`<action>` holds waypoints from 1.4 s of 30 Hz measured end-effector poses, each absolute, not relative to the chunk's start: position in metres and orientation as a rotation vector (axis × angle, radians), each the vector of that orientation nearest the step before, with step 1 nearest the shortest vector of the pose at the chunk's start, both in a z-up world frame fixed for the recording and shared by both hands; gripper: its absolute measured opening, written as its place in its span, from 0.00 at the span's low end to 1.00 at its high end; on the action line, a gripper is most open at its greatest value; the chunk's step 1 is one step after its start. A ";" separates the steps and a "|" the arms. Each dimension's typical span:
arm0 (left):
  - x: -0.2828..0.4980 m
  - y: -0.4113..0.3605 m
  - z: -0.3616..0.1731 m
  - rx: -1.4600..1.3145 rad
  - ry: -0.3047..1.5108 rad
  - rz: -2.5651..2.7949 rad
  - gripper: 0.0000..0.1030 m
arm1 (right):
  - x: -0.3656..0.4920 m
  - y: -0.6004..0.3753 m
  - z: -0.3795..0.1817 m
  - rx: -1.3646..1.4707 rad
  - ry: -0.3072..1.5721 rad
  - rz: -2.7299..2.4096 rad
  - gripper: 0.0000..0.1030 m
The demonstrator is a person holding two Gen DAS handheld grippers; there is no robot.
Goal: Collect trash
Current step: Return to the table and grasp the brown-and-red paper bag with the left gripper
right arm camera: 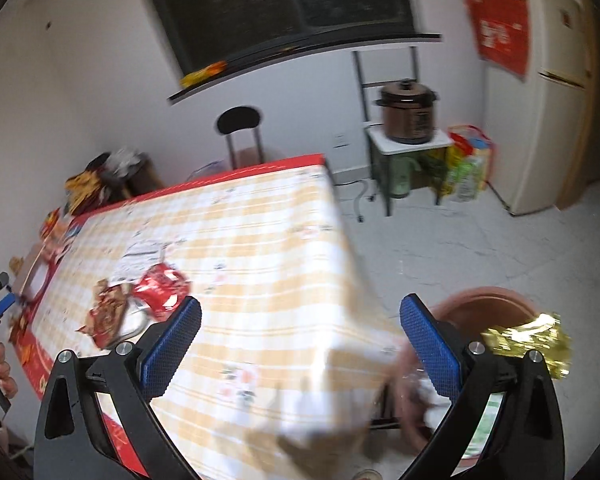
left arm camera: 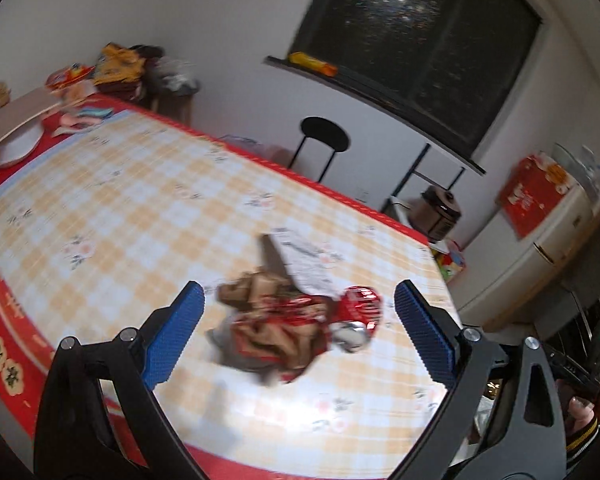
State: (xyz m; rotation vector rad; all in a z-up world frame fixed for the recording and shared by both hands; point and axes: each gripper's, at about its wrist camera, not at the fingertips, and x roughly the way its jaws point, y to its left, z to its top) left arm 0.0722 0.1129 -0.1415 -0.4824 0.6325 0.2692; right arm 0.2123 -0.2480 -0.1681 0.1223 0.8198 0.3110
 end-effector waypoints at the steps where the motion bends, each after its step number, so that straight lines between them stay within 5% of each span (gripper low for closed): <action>1: 0.068 0.123 -0.147 -0.490 0.642 0.272 0.92 | 0.214 -0.234 -0.168 0.114 0.825 0.324 0.95; 20: 0.149 0.164 -0.274 -0.579 0.887 -0.045 0.89 | 0.214 -0.084 -0.187 0.019 0.915 0.322 0.95; 25: 0.175 0.177 -0.297 -0.607 0.945 -0.092 0.61 | 0.212 -0.071 -0.197 0.030 0.946 0.290 0.95; 28: 0.181 0.184 -0.307 -0.627 0.961 -0.104 0.56 | 0.215 -0.067 -0.199 0.031 0.957 0.280 0.95; 32: 0.188 0.189 -0.315 -0.634 0.979 -0.139 0.57 | 0.220 -0.061 -0.202 0.032 0.966 0.268 0.95; 37: 0.196 0.193 -0.316 -0.714 0.944 -0.201 0.78 | 0.227 -0.049 -0.208 0.023 0.985 0.272 0.95; 42: 0.208 0.184 -0.313 -0.676 0.947 -0.218 0.82 | 0.232 -0.037 -0.212 0.004 0.998 0.294 0.95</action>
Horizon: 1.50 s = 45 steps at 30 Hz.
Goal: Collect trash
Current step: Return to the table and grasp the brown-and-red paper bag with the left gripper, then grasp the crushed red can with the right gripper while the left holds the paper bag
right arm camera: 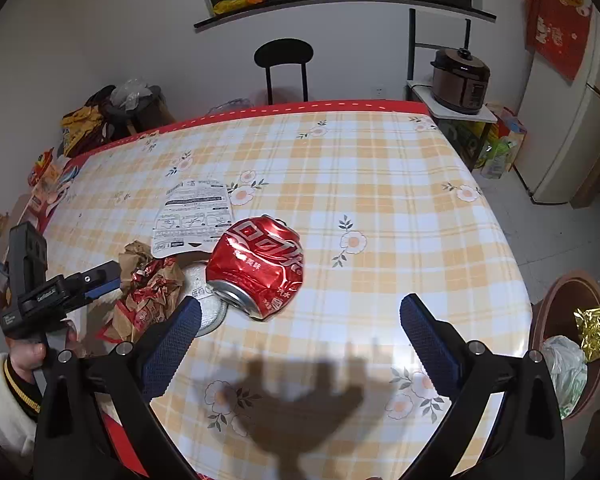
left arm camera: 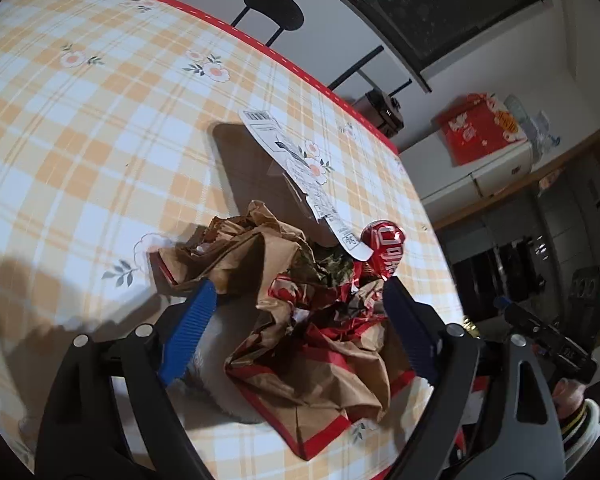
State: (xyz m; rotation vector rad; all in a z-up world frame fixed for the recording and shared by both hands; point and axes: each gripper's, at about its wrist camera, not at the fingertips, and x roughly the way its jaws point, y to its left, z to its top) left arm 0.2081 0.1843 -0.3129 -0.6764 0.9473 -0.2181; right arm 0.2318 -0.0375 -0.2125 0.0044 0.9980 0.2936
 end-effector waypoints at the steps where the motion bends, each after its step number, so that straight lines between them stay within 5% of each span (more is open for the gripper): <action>1: 0.211 0.182 -0.313 -0.661 0.951 -0.216 0.82 | 0.232 -0.036 -0.213 0.003 0.999 0.295 0.95; 11: 0.226 0.165 -0.322 -0.572 1.003 -0.179 0.79 | 0.242 -0.033 -0.226 0.003 1.030 0.303 0.95; 13: 0.226 0.167 -0.324 -0.586 1.004 -0.185 0.54 | 0.244 -0.033 -0.230 0.001 1.038 0.305 0.95; 16: 0.221 0.171 -0.321 -0.607 0.997 -0.181 0.45 | 0.249 -0.030 -0.236 0.002 1.049 0.314 0.95; 32: 0.157 0.208 -0.286 -0.676 0.896 -0.153 0.42 | 0.272 0.047 -0.282 -0.216 1.080 0.453 0.95; 36: 0.142 0.222 -0.282 -0.694 0.870 -0.117 0.42 | 0.270 0.059 -0.289 -0.298 1.079 0.475 0.70; 45: 0.123 0.228 -0.268 -0.692 0.822 -0.110 0.42 | 0.265 0.064 -0.306 -0.427 1.096 0.483 0.59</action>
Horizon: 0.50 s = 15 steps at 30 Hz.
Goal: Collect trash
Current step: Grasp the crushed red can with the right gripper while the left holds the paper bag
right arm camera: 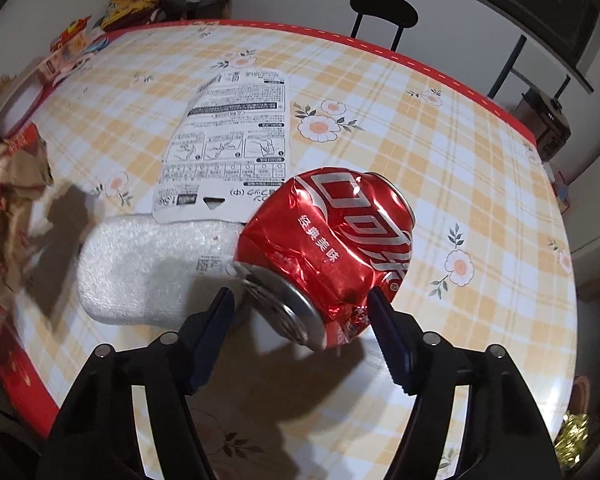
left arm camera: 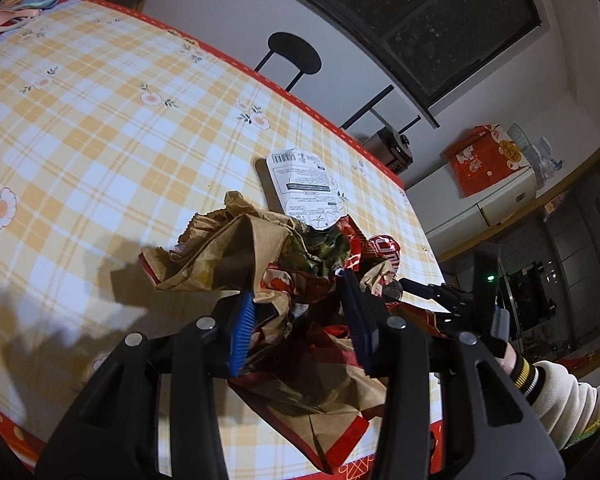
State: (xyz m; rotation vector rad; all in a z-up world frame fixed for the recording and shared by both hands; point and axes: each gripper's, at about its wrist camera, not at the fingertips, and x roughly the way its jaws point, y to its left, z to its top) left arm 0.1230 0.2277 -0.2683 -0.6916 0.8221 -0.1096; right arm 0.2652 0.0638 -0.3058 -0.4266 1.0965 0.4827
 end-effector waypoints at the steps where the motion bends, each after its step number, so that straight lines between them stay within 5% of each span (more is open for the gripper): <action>1: 0.118 0.228 -0.267 -0.695 0.815 -0.105 0.42 | 0.265 0.064 -0.307 -0.441 1.093 0.485 0.56; 8: 0.096 0.229 -0.262 -0.702 0.800 -0.077 0.42 | 0.260 0.067 -0.304 -0.502 1.054 0.508 0.24; 15: 0.091 0.219 -0.247 -0.678 0.763 -0.081 0.42 | 0.243 0.048 -0.274 -0.369 1.004 0.546 0.19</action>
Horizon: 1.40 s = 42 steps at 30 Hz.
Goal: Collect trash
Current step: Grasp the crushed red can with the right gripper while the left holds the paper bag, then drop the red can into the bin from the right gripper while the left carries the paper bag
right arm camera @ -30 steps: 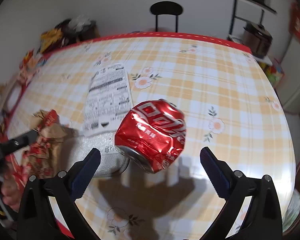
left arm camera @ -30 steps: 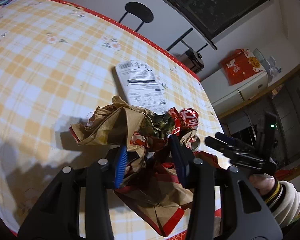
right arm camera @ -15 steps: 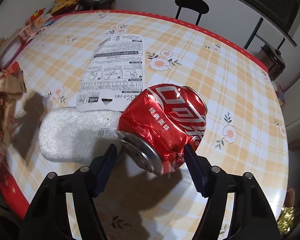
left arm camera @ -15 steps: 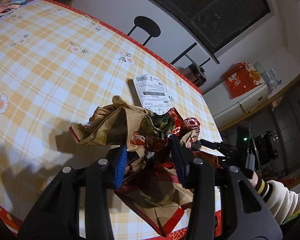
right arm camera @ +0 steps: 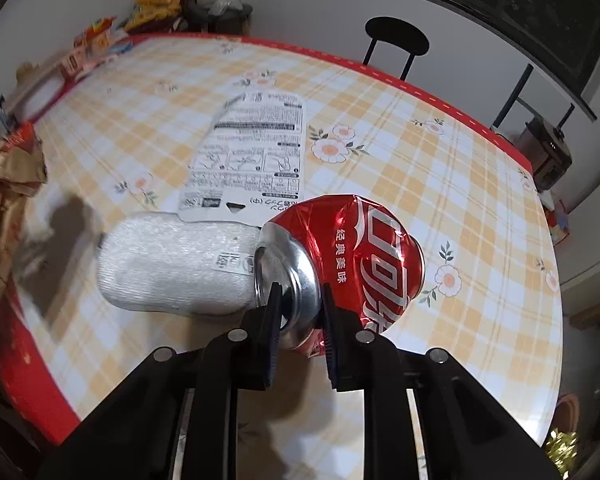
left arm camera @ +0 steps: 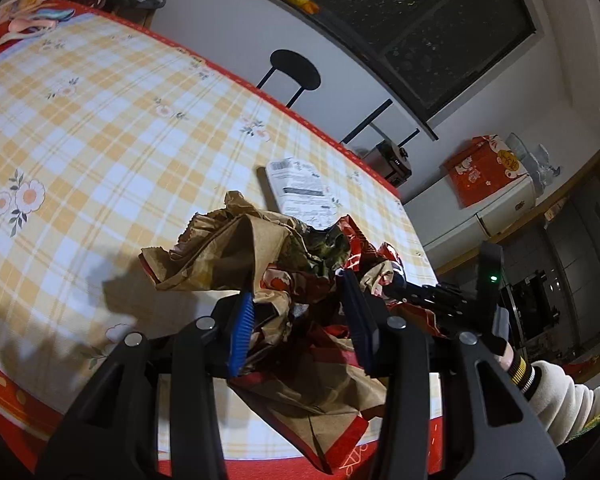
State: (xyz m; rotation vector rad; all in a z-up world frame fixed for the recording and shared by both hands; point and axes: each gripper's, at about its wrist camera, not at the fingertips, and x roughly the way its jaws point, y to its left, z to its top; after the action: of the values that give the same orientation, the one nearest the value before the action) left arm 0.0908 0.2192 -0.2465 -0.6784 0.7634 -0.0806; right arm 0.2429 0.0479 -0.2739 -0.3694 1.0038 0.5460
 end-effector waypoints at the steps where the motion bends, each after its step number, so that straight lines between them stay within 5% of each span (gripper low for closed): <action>1: 0.091 0.217 -0.244 -0.675 0.758 -0.083 0.42 | 0.241 0.044 -0.269 -0.355 0.995 0.547 0.19; 23: 0.135 0.085 -0.188 -0.573 0.712 -0.289 0.42 | 0.180 -0.142 -0.158 -0.160 0.805 0.353 0.19; 42: 0.164 -0.047 -0.163 -0.469 0.733 -0.382 0.42 | 0.154 -0.367 -0.152 0.059 0.753 0.048 0.19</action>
State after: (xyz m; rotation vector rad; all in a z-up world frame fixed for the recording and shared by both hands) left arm 0.1644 -0.0467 -0.1625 -0.4689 0.7333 -0.3823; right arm 0.1541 -0.3670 -0.1517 0.0594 0.7535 0.0480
